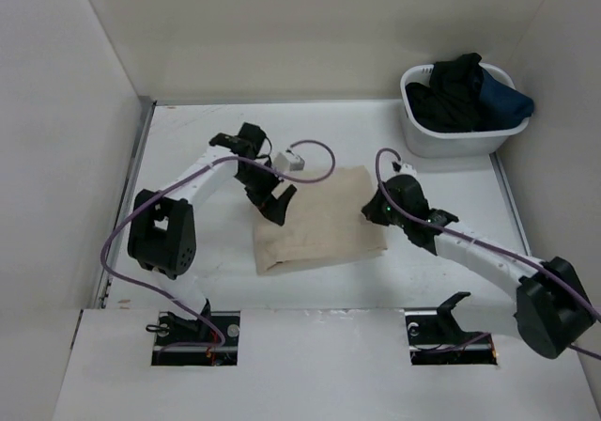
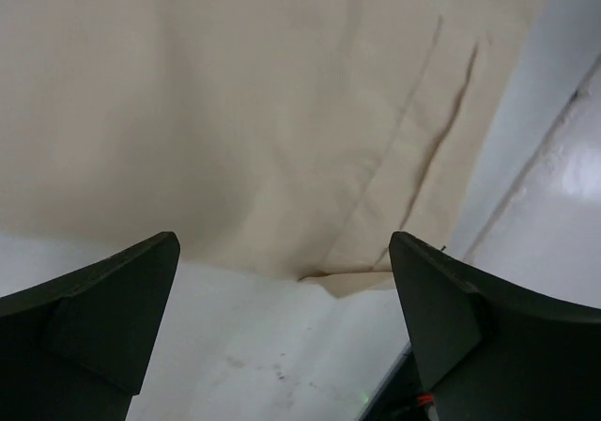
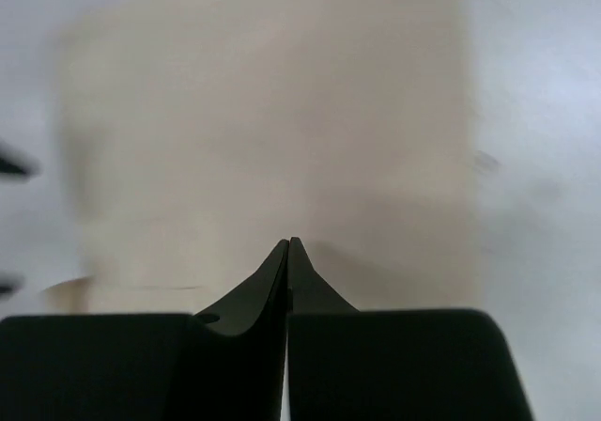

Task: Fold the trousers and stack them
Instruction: Fold the trousers

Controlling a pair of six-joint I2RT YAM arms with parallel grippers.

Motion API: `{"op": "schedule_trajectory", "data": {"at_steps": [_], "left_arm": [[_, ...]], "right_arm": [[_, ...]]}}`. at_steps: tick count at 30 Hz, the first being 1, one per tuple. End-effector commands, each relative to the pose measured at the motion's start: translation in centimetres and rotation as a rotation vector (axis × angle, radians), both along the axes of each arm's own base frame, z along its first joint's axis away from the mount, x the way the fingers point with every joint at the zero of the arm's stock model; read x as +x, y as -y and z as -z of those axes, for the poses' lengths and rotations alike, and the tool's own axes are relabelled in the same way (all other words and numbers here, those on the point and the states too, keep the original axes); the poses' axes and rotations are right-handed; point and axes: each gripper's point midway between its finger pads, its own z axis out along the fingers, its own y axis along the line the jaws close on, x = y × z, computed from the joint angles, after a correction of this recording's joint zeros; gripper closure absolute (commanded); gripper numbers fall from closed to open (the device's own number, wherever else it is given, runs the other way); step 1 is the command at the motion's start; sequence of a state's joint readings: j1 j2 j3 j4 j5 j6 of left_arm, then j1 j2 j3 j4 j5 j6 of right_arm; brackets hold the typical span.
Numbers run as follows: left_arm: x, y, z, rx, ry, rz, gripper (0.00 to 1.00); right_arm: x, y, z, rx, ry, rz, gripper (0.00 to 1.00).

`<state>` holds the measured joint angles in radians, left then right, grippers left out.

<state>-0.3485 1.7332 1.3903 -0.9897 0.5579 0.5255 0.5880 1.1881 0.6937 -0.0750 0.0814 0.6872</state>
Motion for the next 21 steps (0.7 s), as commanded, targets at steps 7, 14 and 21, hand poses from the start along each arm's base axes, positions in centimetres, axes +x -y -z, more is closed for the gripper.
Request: {"op": "schedule_trajectory", "data": {"at_steps": [7,14,21], "left_arm": [[-2.9,-2.3,8.4,0.266,0.016,0.159,0.0],[0.2,-2.1,9.0,0.284,0.132,0.111,0.0],[0.5,-2.5,7.3,0.245,0.15,0.077,0.0]], "right_arm": [[-3.4,6.1,11.0,-0.02,-0.358,0.322,0.99],[-6.8,6.4,11.5,0.077,-0.439,0.402,0.99],[-5.6,8.4,6.5,0.095,-0.268,0.408,0.84]]}}
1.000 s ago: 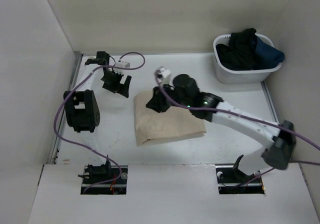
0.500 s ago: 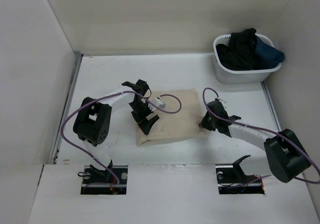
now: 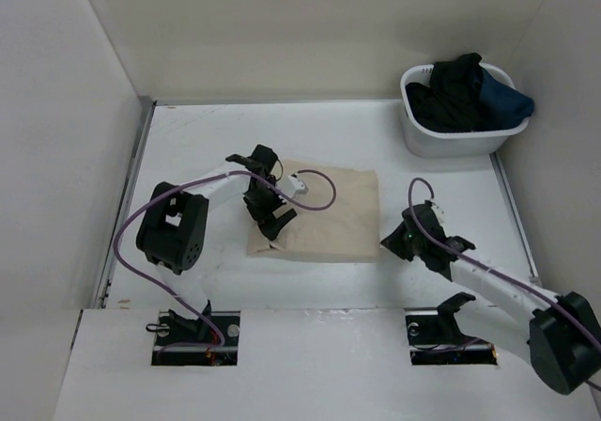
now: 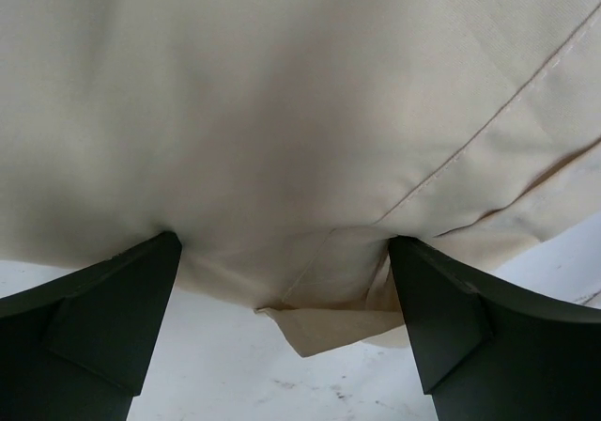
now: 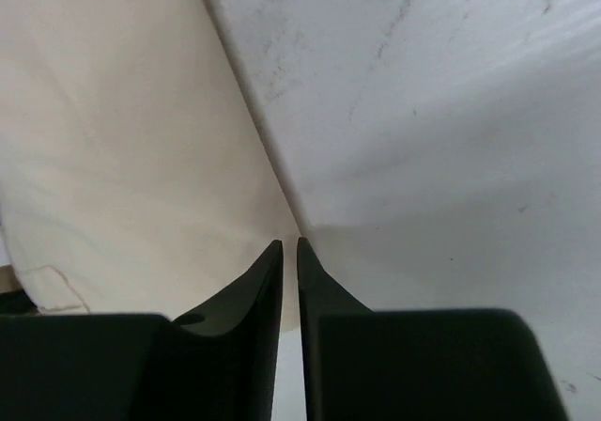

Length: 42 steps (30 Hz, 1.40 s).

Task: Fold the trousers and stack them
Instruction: Fold the trousers

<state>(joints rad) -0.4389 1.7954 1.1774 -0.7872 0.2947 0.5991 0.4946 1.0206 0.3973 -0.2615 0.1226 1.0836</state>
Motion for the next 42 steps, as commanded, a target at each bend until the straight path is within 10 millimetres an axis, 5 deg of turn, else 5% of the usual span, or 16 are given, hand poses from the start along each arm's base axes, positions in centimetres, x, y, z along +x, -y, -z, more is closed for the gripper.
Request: {"op": "schedule_trajectory", "data": {"at_steps": [1,3,4,9,12,14,20,23,27,42], "left_arm": [[1.8,-0.1,-2.2,-0.044,0.1,-0.022,0.0],[2.7,0.2,-4.9,-0.093,0.153,-0.049,0.0],[3.5,0.5,-7.0,-0.131,0.199,-0.069,0.0],[8.3,-1.0,-21.7,-0.4,0.525,-0.233,0.0],[10.3,-5.6,-28.1,-0.507,0.634,-0.463,0.0],[11.2,-10.4,-29.9,-0.536,0.682,-0.663,0.0],[9.4,-25.3,-27.8,-0.423,0.801,-1.149,0.0],[7.4,-29.2,-27.2,-0.393,0.822,-1.305,0.0],[6.4,-30.2,-27.2,-0.368,0.84,-1.324,0.0],[6.9,-28.2,-28.2,-0.369,0.86,-1.228,0.0]], "right_arm": [[2.0,1.8,-4.9,-0.041,0.153,0.017,0.73],[3.0,3.5,-8.8,-0.102,0.238,0.011,0.35],[3.4,4.3,-10.6,-0.135,0.266,0.002,0.0],[4.4,9.3,-15.1,-0.298,0.231,-0.067,0.0],[5.1,13.2,-16.1,-0.345,0.147,0.006,0.0],[5.3,15.3,-16.7,-0.349,0.096,0.073,0.0],[4.7,19.4,-18.7,-0.395,0.142,0.223,0.0],[4.7,19.8,-19.1,-0.408,0.164,0.24,0.0],[4.9,19.9,-19.1,-0.415,0.17,0.237,0.0],[4.6,19.8,-19.0,-0.427,0.184,0.229,0.0]]}}
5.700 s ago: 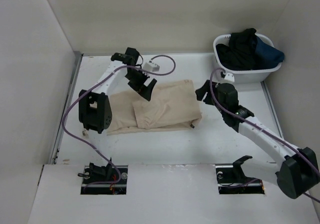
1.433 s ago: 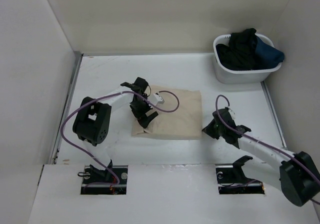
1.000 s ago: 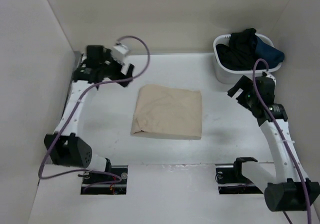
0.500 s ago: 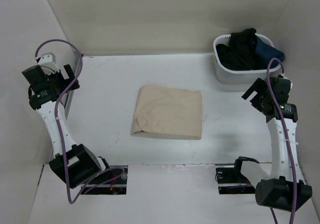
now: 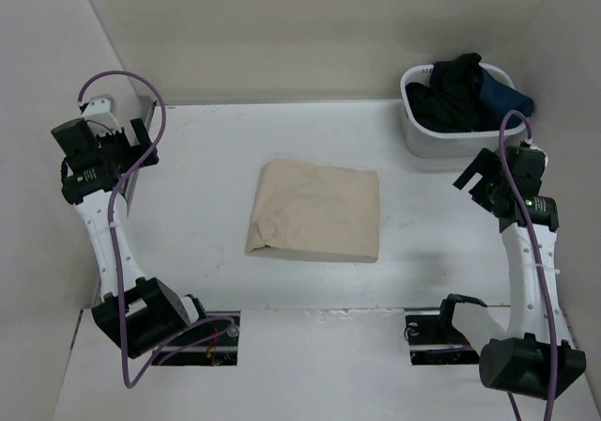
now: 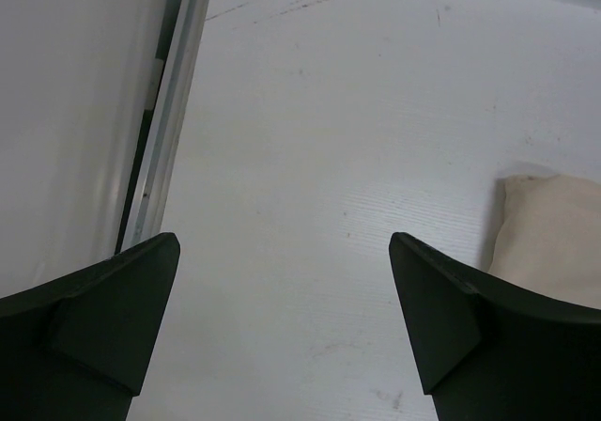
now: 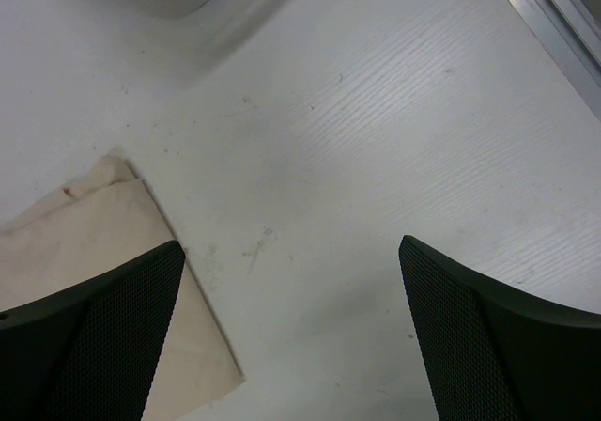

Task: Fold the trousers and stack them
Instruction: Fold the trousers

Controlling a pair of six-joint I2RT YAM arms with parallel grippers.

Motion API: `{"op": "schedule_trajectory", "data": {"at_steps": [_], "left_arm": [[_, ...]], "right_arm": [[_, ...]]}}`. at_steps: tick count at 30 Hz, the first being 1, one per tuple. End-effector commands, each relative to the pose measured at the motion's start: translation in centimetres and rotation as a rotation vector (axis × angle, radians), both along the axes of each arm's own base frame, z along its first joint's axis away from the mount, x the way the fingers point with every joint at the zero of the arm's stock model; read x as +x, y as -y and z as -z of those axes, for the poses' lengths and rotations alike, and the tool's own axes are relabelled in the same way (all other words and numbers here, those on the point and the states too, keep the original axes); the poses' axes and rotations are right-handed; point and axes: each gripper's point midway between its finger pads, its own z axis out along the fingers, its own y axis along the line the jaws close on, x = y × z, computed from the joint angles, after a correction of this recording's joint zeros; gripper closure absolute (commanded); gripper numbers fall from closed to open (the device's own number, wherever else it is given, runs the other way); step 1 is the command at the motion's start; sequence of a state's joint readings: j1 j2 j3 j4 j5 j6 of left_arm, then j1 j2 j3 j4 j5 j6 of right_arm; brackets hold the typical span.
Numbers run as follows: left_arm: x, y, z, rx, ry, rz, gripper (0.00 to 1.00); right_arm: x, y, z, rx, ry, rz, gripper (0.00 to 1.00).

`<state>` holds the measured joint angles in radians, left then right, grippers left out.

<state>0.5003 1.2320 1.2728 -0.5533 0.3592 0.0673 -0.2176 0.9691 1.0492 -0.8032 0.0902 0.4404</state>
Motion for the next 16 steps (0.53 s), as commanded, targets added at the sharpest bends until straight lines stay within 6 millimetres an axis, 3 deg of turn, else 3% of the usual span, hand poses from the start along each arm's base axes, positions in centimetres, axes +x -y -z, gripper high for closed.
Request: {"op": "schedule_trajectory", "data": {"at_steps": [1,16], "left_arm": [[-0.01,0.27,-2.96,0.049,0.085,0.015,0.0],[0.01,0.76,-2.79,0.045,0.083,0.029,0.0]], "right_arm": [[0.12,0.43,-1.01,-0.029,0.038,0.004,0.0],[0.07,1.3,-1.34,-0.072,0.042,0.029,0.0]]}}
